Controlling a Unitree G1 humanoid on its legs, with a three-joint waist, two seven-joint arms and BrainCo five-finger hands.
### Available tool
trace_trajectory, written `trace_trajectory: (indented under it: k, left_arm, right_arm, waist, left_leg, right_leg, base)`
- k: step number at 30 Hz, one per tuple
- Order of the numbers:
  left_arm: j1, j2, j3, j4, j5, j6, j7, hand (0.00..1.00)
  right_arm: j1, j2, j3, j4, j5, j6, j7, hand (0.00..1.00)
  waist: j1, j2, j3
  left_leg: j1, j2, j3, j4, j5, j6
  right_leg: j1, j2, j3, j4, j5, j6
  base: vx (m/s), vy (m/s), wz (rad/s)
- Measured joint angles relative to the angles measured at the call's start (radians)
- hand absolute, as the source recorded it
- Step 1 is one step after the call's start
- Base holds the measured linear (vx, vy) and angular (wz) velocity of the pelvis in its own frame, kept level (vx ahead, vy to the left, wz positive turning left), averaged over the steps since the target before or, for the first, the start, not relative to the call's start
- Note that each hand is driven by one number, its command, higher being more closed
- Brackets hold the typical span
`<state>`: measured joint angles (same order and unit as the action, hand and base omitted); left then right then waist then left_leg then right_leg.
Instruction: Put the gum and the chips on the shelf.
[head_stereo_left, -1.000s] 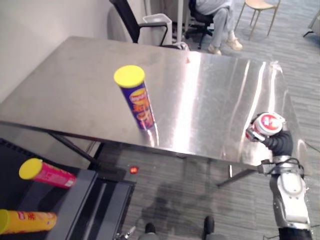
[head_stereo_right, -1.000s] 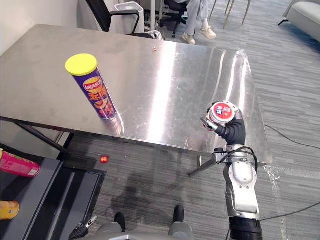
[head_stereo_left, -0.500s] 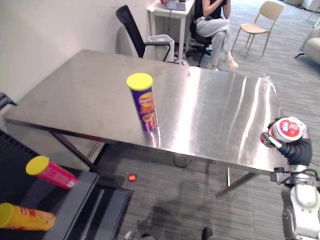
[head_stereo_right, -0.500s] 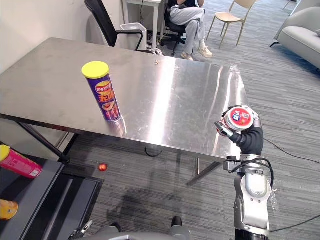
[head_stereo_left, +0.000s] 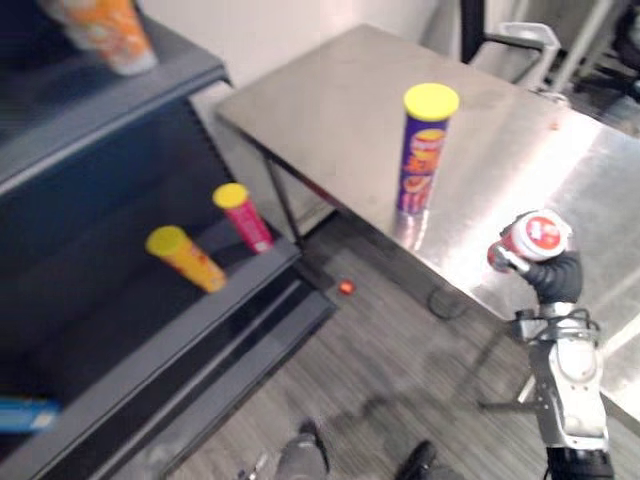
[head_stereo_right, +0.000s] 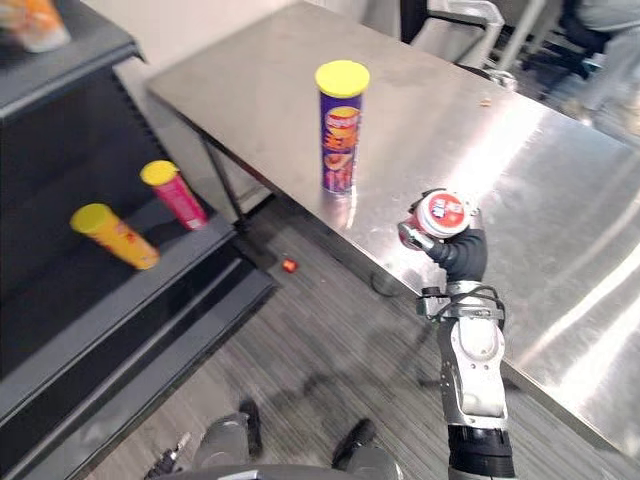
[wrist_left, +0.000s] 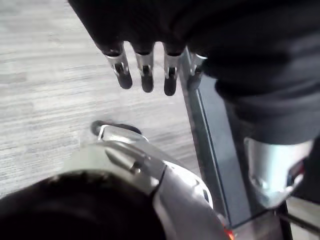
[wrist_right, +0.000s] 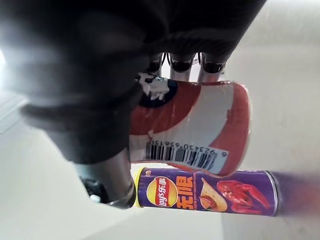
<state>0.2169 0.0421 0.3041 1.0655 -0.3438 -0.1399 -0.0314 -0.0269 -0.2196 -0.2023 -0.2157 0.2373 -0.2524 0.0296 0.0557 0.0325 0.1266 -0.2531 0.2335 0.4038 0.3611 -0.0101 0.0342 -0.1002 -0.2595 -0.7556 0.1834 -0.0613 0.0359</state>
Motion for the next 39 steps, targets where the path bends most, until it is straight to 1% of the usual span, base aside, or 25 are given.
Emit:
trace_trajectory:
  k: [1, 2, 3, 4, 5, 6, 8, 10, 11, 13, 14, 15, 17, 19, 24, 26, 28, 31, 33, 34, 35, 36, 37, 38, 39]
  left_arm:
    - [0.004, -0.003, 0.002, -0.025, 0.002, -0.005, -0.003, 0.0]
    - [0.002, 0.007, 0.034, -0.032, 0.005, -0.005, -0.007, 0.0]
    - [0.0, 0.006, 0.047, -0.026, 0.012, 0.0, -0.006, 0.0]
    - [0.004, -0.004, 0.056, -0.018, 0.023, 0.006, -0.008, 0.0]
    - [0.004, -0.016, 0.055, -0.013, 0.049, 0.013, -0.011, 0.0]
    - [0.004, -0.019, 0.054, -0.013, 0.062, 0.013, -0.013, 0.0]
    - [0.003, -0.008, 0.054, -0.008, 0.098, 0.014, -0.013, 0.0]
    - [0.007, 0.006, 0.05, 0.01, 0.134, 0.019, -0.01, 0.0]
    - [0.01, 0.006, 0.045, 0.01, 0.141, 0.02, -0.007, 0.0]
    - [0.02, 0.012, 0.031, 0.009, 0.17, 0.019, -0.003, 0.0]
    - [0.022, 0.015, 0.024, 0.009, 0.169, 0.019, -0.002, 0.0]
    - [0.028, 0.023, 0.015, 0.01, 0.166, 0.019, -0.003, 0.0]
    - [0.034, 0.029, 0.017, 0.009, 0.155, 0.019, -0.003, 0.0]
    - [0.034, 0.029, 0.019, 0.009, 0.15, 0.019, -0.004, 0.0]
    - [0.039, 0.025, 0.029, 0.009, 0.15, 0.02, -0.015, 0.0]
    - [0.042, 0.026, 0.028, 0.006, 0.149, 0.019, -0.02, 0.0]
    - [0.042, 0.027, 0.025, 0.006, 0.146, 0.019, -0.02, 0.0]
    - [0.042, 0.029, 0.015, -0.012, 0.107, 0.018, -0.02, 0.0]
    - [0.04, 0.031, 0.012, -0.033, 0.078, 0.017, -0.021, 0.0]
    - [0.04, 0.031, 0.012, -0.035, 0.07, 0.016, -0.021, 0.0]
    - [0.04, 0.031, 0.012, -0.035, 0.069, 0.017, -0.021, 0.0]
    - [0.043, 0.032, 0.007, -0.035, 0.064, 0.017, -0.02, 0.0]
    - [0.045, 0.039, -0.01, -0.032, 0.055, 0.017, -0.018, 0.0]
    - [0.045, 0.043, -0.025, -0.032, 0.052, 0.017, -0.015, 0.0]
    - [0.046, 0.05, -0.06, -0.027, 0.051, 0.015, -0.013, 0.0]
  right_arm:
    - [0.002, 0.009, -0.028, 0.003, 0.0, 0.001, -0.001, 1.0]
    - [0.004, 0.021, -0.027, 0.006, -0.001, 0.001, 0.005, 1.0]
    - [-0.003, 0.024, -0.027, 0.009, -0.002, 0.001, 0.005, 1.0]
    - [0.003, 0.04, -0.031, 0.01, -0.001, 0.002, 0.002, 1.0]
    - [0.023, 0.041, -0.048, 0.01, -0.002, 0.003, 0.002, 1.0]
    - [0.033, 0.043, -0.058, 0.013, -0.002, 0.005, 0.002, 1.0]
    - [0.039, 0.046, -0.068, 0.015, -0.003, 0.009, 0.002, 1.0]
    - [0.04, 0.06, -0.066, 0.015, -0.007, 0.009, 0.002, 1.0]
    - [0.04, 0.062, -0.067, 0.015, -0.014, 0.01, 0.0, 1.0]
    - [0.043, 0.063, -0.064, 0.022, -0.043, 0.012, -0.001, 1.0]
    - [0.044, 0.063, -0.064, 0.029, -0.043, 0.014, -0.002, 1.0]
    - [0.053, 0.063, -0.061, 0.043, -0.044, 0.027, -0.005, 1.0]
    - [0.063, 0.063, -0.048, 0.049, -0.044, 0.032, -0.004, 1.0]
    - [0.071, 0.063, -0.04, 0.049, -0.068, 0.032, 0.0, 1.0]
    - [0.073, 0.063, -0.019, 0.054, -0.082, 0.035, 0.005, 1.0]
    - [0.073, 0.062, -0.018, 0.07, -0.082, 0.035, 0.011, 1.0]
    - [0.073, 0.062, -0.014, 0.082, -0.082, 0.036, 0.012, 1.0]
    - [0.063, 0.059, 0.018, 0.102, -0.082, 0.037, 0.012, 1.0]
    - [0.055, 0.059, 0.051, 0.117, -0.083, 0.044, 0.012, 1.0]
    - [0.054, 0.059, 0.069, 0.117, -0.083, 0.045, 0.015, 1.0]
    - [0.054, 0.059, 0.075, 0.117, -0.083, 0.045, 0.018, 1.0]
    - [0.054, 0.058, 0.089, 0.117, -0.084, 0.048, 0.02, 1.0]
    - [0.059, 0.058, 0.097, 0.118, -0.084, 0.049, 0.023, 1.0]
    - [0.063, 0.057, 0.099, 0.118, -0.084, 0.05, 0.023, 1.0]
    - [0.076, 0.053, 0.107, 0.122, -0.084, 0.051, 0.027, 1.0]
  waist:
    - [-0.018, -0.01, -0.003]
    - [-0.014, -0.025, -0.008]
    - [-0.014, -0.023, -0.007]
    - [-0.021, -0.019, -0.007]
    - [-0.031, -0.001, -0.011]
    - [-0.032, 0.0, -0.013]
    - [-0.034, -0.012, -0.017]
    - [-0.028, -0.029, -0.02]
    - [-0.029, -0.029, -0.02]
    - [-0.023, -0.033, -0.018]
    - [-0.023, -0.036, -0.016]
    - [-0.02, -0.039, -0.014]
    - [-0.016, -0.048, -0.015]
    - [-0.015, -0.053, -0.016]
    - [-0.011, -0.057, -0.013]
    - [-0.016, -0.059, -0.012]
    - [-0.015, -0.06, -0.012]
    - [-0.012, -0.068, -0.007]
    - [0.005, -0.08, 0.0]
    - [0.02, -0.084, 0.004]
    - [0.026, -0.084, 0.004]
    - [0.031, -0.084, 0.005]
    - [0.025, -0.083, 0.006]
    - [0.022, -0.08, 0.011]
    - [0.008, -0.052, 0.024]
  left_leg:
    - [0.002, -0.027, 0.003, -0.1, 0.05, -0.012]
    - [0.051, -0.061, -0.01, -0.221, 0.053, -0.017]
    - [0.054, -0.046, 0.013, -0.181, 0.012, -0.017]
    - [0.076, -0.024, 0.037, -0.129, -0.037, -0.046]
    - [0.103, -0.03, 0.029, -0.198, -0.031, -0.087]
    - [0.107, -0.036, 0.03, -0.224, -0.033, -0.09]
    - [0.109, -0.068, 0.022, -0.308, -0.02, -0.102]
    - [0.124, -0.117, 0.0, -0.371, 0.016, -0.078]
    - [0.131, -0.13, -0.007, -0.388, 0.023, -0.072]
    - [0.162, -0.177, -0.009, -0.431, 0.037, -0.057]
    - [0.17, -0.185, -0.009, -0.434, 0.037, -0.056]
    - [0.184, -0.196, -0.009, -0.437, 0.037, -0.055]
    - [0.189, -0.205, -0.008, -0.453, 0.036, -0.054]
    - [0.19, -0.207, -0.002, -0.461, 0.032, -0.048]
    - [0.204, -0.187, 0.021, -0.462, 0.04, -0.06]
    - [0.206, -0.174, 0.02, -0.462, 0.045, -0.066]
    - [0.206, -0.168, 0.019, -0.461, 0.045, -0.067]
    - [0.184, -0.165, 0.011, -0.422, 0.041, -0.061]
    - [0.147, -0.154, -0.01, -0.349, 0.01, -0.058]
    - [0.141, -0.155, -0.025, -0.323, -0.006, -0.053]
    - [0.137, -0.156, -0.037, -0.315, -0.017, -0.053]
    - [0.135, -0.166, -0.073, -0.302, -0.037, -0.043]
    - [0.135, -0.182, -0.123, -0.296, -0.04, -0.036]
    - [0.134, -0.187, -0.152, -0.286, -0.043, -0.028]
    - [0.137, -0.175, -0.235, -0.257, -0.053, -0.012]
  right_leg:
    - [-0.002, -0.005, -0.031, -0.024, -0.003, -0.002]
    - [0.012, -0.004, -0.074, -0.097, 0.015, -0.004]
    - [0.007, -0.004, -0.094, -0.093, 0.027, -0.002]
    - [0.006, -0.007, -0.127, -0.07, 0.028, -0.001]
    - [0.016, -0.011, -0.174, -0.051, 0.03, 0.003]
    - [0.019, -0.015, -0.193, -0.045, 0.031, 0.003]
    - [0.02, -0.043, -0.252, -0.019, 0.035, 0.009]
    - [0.023, -0.082, -0.277, 0.005, 0.049, 0.016]
    - [0.025, -0.098, -0.279, 0.018, 0.05, 0.017]
    - [0.027, -0.161, -0.274, 0.077, 0.051, 0.019]
    - [0.031, -0.173, -0.271, 0.087, 0.053, 0.016]
    - [0.037, -0.184, -0.244, 0.091, 0.064, 0.006]
    - [0.036, -0.18, -0.199, 0.072, 0.073, 0.005]
    - [0.035, -0.162, -0.174, 0.036, 0.072, 0.004]
    - [0.035, -0.134, -0.147, 0.018, 0.069, 0.002]
    - [0.035, -0.119, -0.141, 0.02, 0.065, -0.005]
    - [0.035, -0.112, -0.138, 0.021, 0.066, -0.003]
    - [0.036, -0.109, -0.123, 0.021, 0.068, 0.0]
    - [0.046, -0.109, -0.112, 0.018, 0.077, 0.012]
    - [0.059, -0.113, -0.112, 0.021, 0.077, 0.013]
    - [0.067, -0.119, -0.112, 0.028, 0.077, 0.013]
    - [0.076, -0.139, -0.092, 0.07, 0.077, 0.012]
    - [0.07, -0.166, 0.006, 0.145, 0.085, -0.01]
    - [0.056, -0.172, 0.083, 0.199, 0.096, -0.065]
    - [-0.031, -0.13, 0.353, 0.33, 0.092, -0.115]
  base:
    - [-0.14, 0.083, 1.3]
    - [-0.15, 0.089, 1.07]
    - [-0.11, 0.081, 0.85]
    - [-0.04, 0.089, 0.95]
    - [-0.05, 0.129, 1.04]
    - [-0.15, 0.274, 1.03]
    - [-0.17, 0.266, 0.8]
    - [-0.11, 0.201, 0.51]
    - [-0.06, 0.194, 0.37]
    - [-0.04, 0.188, 0.18]
    - [-0.03, 0.177, 0.03]
    - [-0.02, 0.121, -0.02]
    - [-0.06, 0.079, -0.07]
    - [-0.02, 0.008, -0.06]
    - [0.05, -0.056, -0.15]
    - [0.07, -0.066, -0.08]
    - [0.08, -0.057, 0.02]
    - [0.09, -0.02, 0.17]
    - [0.07, 0.0, 0.32]
    - [0.07, 0.014, 0.33]
    - [0.06, 0.047, 0.53]
    - [0.06, 0.088, 0.9]
    - [0.07, 0.109, 1.09]
    - [0.12, 0.178, 1.46]
    - [0.11, 0.121, 1.27]
